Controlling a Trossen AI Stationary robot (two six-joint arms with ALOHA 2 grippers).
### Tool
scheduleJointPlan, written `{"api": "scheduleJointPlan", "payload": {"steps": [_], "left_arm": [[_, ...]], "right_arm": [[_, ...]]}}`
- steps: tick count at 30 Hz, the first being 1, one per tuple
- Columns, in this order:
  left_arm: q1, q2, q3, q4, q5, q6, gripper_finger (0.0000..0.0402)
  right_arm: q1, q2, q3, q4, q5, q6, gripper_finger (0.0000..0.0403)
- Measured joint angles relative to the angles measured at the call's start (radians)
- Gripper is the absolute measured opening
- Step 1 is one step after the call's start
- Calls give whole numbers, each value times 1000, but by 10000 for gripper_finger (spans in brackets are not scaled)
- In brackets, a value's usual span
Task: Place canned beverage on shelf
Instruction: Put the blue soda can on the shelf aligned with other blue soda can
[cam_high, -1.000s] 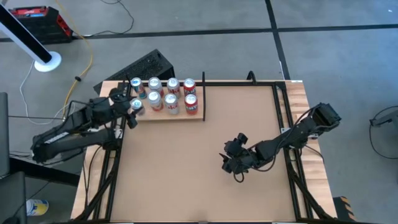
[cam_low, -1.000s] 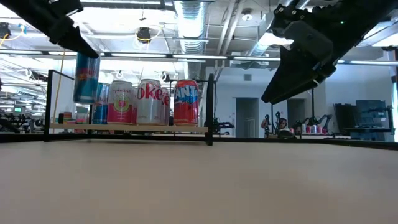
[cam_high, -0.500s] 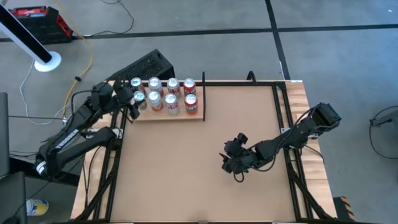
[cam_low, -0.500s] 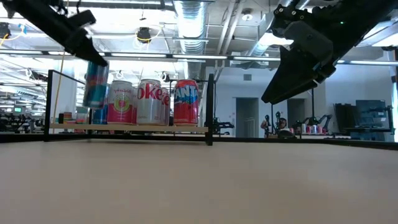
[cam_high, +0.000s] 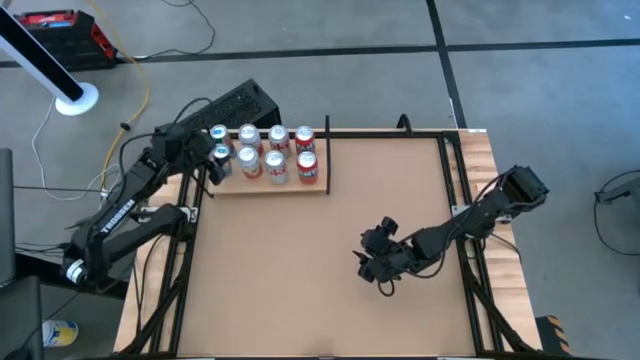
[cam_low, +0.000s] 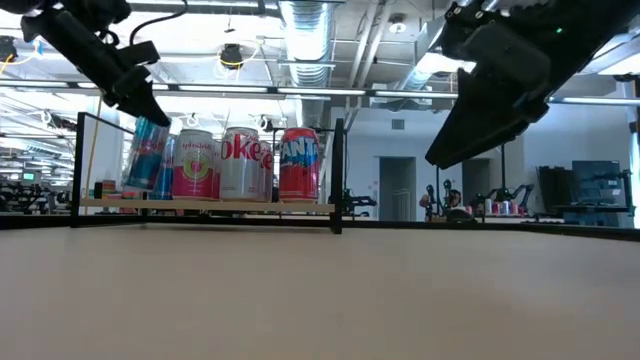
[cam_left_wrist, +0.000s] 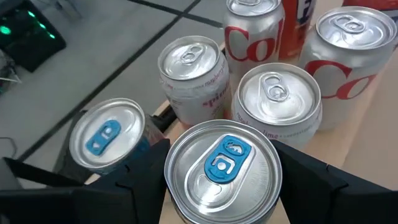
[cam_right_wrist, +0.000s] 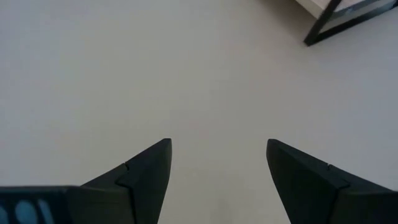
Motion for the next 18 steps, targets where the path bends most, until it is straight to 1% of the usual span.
{"api": "scheduleJointPlan", "payload": {"steps": [9, 12, 18], "left_arm": [[70, 44, 0, 11, 126, 17, 235], [84, 62, -7, 21, 113, 37, 235], [87, 74, -9, 36, 110, 29, 235]], "right_arm": [[38, 0, 0, 38, -2, -1, 286], [38, 0, 0, 39, -2, 0, 286], [37, 0, 0, 38, -2, 0, 286]]}}
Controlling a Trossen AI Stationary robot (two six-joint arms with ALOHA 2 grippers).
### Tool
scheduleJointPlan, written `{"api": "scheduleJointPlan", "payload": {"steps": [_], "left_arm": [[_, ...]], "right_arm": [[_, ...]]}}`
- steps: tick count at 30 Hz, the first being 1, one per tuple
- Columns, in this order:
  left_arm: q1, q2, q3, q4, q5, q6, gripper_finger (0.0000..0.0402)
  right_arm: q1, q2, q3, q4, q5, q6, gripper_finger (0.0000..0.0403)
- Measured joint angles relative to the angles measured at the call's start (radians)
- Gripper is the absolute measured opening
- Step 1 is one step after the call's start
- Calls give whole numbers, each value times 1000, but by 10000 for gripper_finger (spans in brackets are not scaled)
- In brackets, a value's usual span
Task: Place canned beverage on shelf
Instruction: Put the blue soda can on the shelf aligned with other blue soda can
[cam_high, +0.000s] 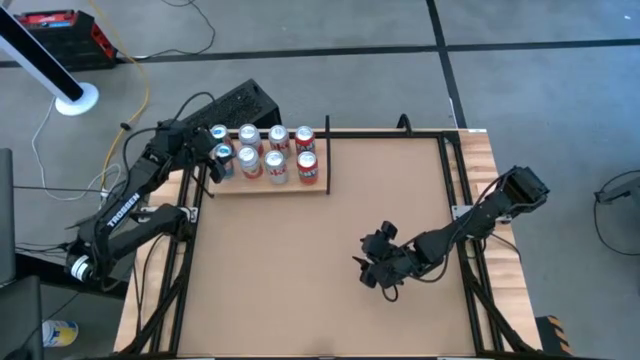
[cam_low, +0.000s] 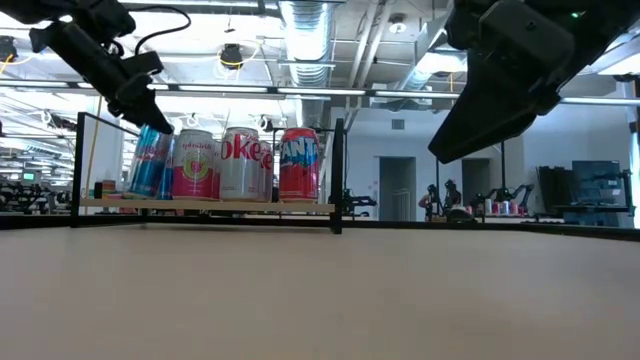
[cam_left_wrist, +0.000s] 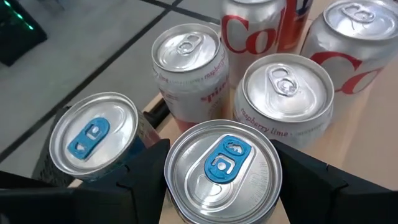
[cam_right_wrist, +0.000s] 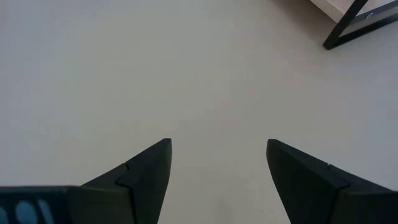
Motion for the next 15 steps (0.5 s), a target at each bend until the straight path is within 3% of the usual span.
{"api": "scheduleJointPlan", "payload": {"steps": [15], "left_arm": [[-32, -9, 0, 2, -70, -2, 259]], "right_arm": [[0, 0, 0, 0, 0, 2, 286]]}}
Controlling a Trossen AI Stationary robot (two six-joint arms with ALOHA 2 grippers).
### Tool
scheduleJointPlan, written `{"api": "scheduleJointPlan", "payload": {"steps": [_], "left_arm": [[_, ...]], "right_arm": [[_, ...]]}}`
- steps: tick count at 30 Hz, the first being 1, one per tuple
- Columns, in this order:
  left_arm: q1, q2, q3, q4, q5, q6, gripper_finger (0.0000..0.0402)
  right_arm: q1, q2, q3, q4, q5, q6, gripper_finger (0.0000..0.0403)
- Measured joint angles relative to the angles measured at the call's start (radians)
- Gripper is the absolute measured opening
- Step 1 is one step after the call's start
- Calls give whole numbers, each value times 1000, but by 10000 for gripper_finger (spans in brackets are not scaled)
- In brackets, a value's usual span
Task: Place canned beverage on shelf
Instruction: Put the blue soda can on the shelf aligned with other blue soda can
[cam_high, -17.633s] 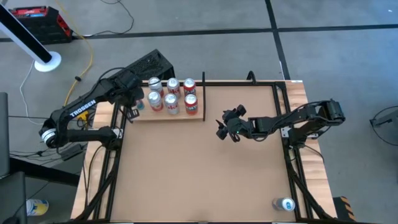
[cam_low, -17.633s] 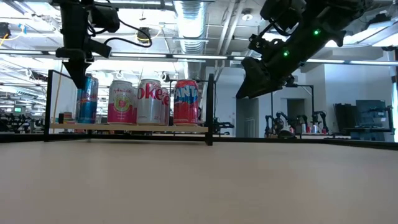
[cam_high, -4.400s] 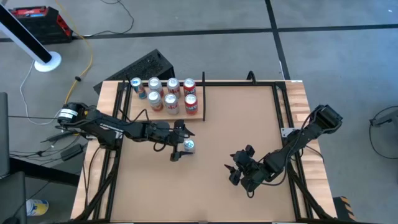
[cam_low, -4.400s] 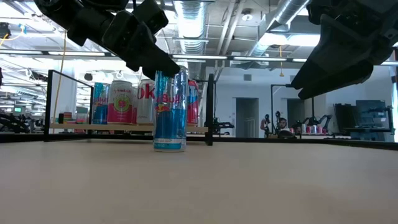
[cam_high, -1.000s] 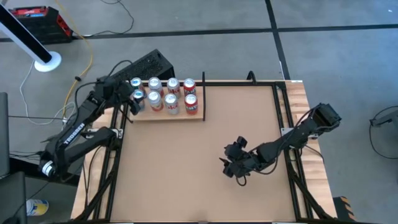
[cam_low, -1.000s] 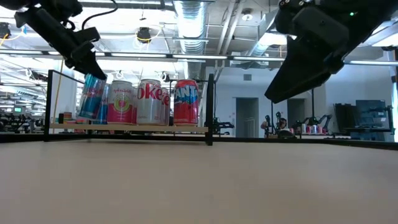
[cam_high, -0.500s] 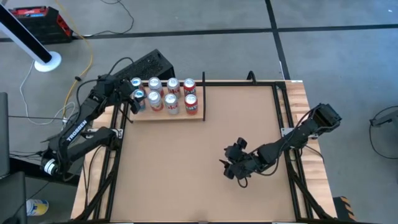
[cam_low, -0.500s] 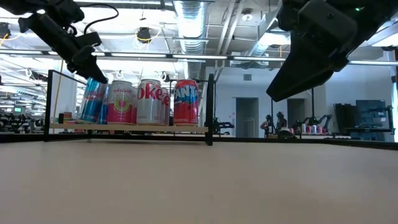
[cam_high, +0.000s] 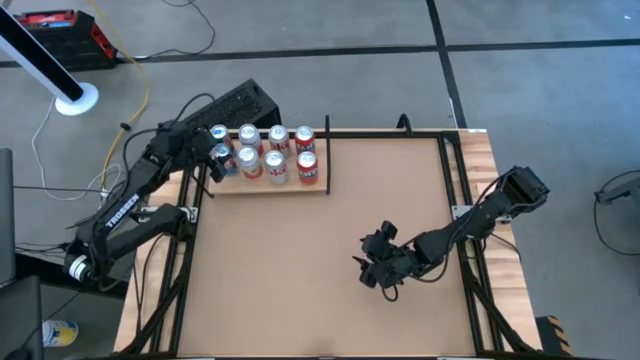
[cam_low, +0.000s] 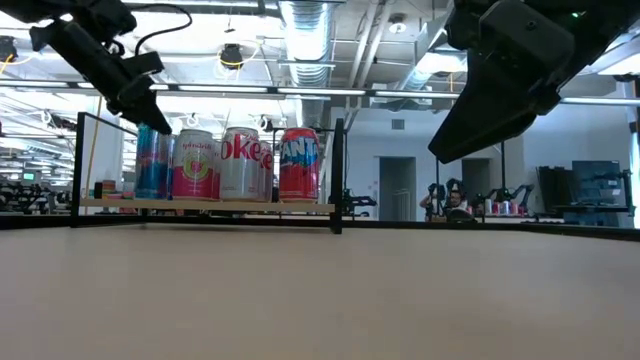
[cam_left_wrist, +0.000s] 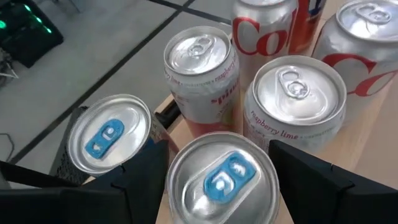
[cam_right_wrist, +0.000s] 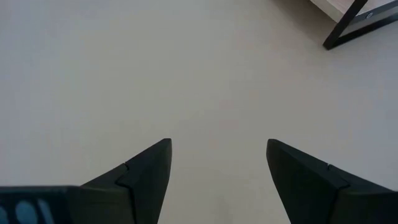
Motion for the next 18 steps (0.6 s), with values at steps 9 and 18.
{"api": "scheduleJointPlan", "payload": {"steps": [9, 18], "left_arm": [[-24, -82, 0, -34, -30, 35, 261], [-49, -59, 0, -28, -51, 37, 256]], "right_arm": [[0, 0, 0, 2, 0, 0, 286], [0, 0, 0, 4, 0, 0, 286]]}}
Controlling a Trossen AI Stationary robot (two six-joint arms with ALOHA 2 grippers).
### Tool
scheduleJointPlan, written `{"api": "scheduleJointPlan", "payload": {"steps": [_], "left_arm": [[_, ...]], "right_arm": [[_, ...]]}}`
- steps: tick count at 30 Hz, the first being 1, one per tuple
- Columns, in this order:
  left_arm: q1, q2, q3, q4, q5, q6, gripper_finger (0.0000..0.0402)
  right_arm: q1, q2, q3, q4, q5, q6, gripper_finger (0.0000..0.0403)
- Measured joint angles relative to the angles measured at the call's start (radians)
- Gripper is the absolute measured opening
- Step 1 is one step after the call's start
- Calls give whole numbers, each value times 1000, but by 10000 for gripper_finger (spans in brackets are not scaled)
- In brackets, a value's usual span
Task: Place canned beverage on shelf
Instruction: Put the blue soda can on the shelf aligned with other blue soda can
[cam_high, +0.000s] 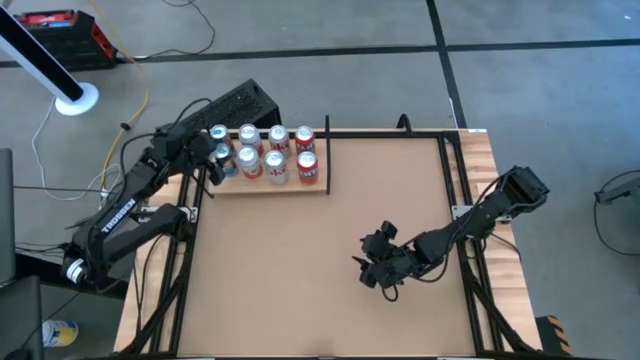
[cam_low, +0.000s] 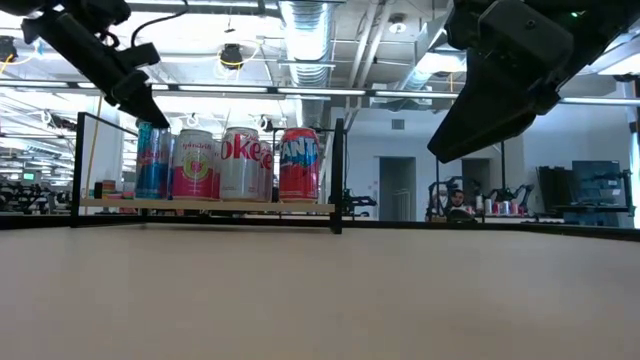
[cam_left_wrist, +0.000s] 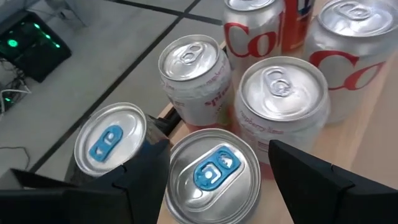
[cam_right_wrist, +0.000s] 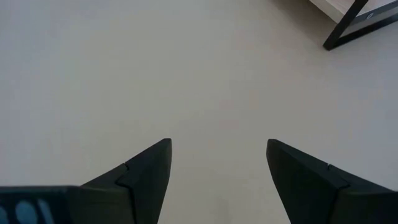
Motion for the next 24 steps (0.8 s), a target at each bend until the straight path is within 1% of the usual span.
{"api": "scheduleJointPlan", "payload": {"steps": [4, 10, 15, 19, 24], "left_arm": [[-9, 18, 0, 12, -24, 5, 256], [-18, 20, 0, 11, -93, 7, 256], [-34, 17, 0, 6, -106, 0, 256], [-67, -28, 0, -13, -105, -11, 256], [-124, -127, 0, -44, -104, -23, 256]], "right_arm": [[-1, 0, 0, -1, 0, -1, 286], [-2, 0, 0, -6, 1, -4, 286], [-2, 0, 0, -7, 1, -3, 286], [-2, 0, 0, -7, 1, -3, 286], [-2, 0, 0, -8, 1, -3, 286]]}}
